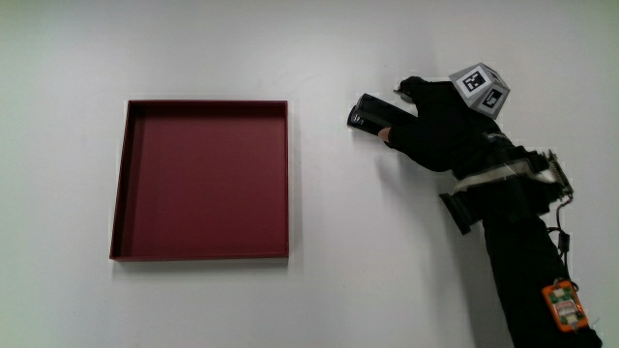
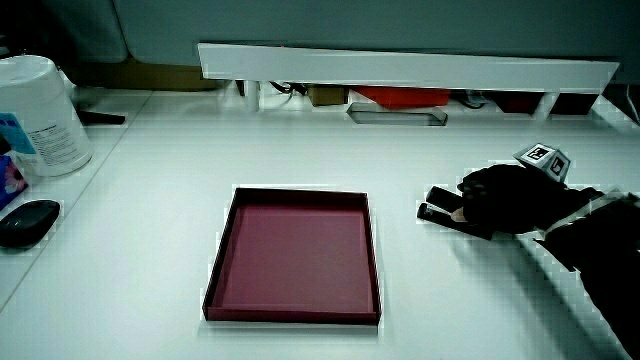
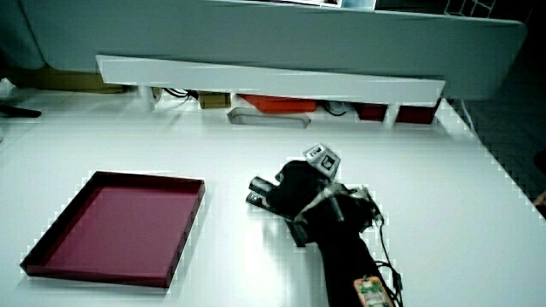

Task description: Place stapper on desk

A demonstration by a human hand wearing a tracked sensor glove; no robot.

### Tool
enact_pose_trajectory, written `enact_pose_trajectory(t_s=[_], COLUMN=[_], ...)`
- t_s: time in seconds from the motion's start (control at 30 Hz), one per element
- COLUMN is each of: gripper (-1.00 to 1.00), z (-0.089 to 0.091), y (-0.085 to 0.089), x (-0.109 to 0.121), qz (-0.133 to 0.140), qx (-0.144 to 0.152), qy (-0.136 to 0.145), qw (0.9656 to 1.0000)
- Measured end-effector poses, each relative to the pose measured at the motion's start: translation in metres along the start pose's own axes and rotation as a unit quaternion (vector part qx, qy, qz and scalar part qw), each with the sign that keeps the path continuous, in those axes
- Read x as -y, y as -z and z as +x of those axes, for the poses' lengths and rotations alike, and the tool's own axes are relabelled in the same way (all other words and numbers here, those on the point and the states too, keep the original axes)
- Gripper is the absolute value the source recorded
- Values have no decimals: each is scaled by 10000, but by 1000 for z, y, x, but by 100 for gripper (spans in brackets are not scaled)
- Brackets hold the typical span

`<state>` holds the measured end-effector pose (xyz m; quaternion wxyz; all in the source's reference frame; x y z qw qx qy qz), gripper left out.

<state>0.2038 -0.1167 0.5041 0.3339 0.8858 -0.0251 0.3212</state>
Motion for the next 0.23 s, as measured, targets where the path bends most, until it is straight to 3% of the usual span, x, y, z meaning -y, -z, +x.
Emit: enact_pose_trajectory(t_s=[0.03, 0.07, 0.1, 0.13, 0.17, 0.23], gripper=[-67, -75, -83, -92, -100, -100], z=[-2, -11, -15, -19, -25, -34], y=[-2, -5, -7, -9, -11, -14], x=[3, 11, 17, 22, 29, 41], qz=[-40, -468, -247, -253, -503, -572], qx=[46, 0, 211, 307, 276, 372], qy=[-26, 59, -71, -76, 107, 68], qw=[10000, 9989, 9994, 9992, 9983, 9976])
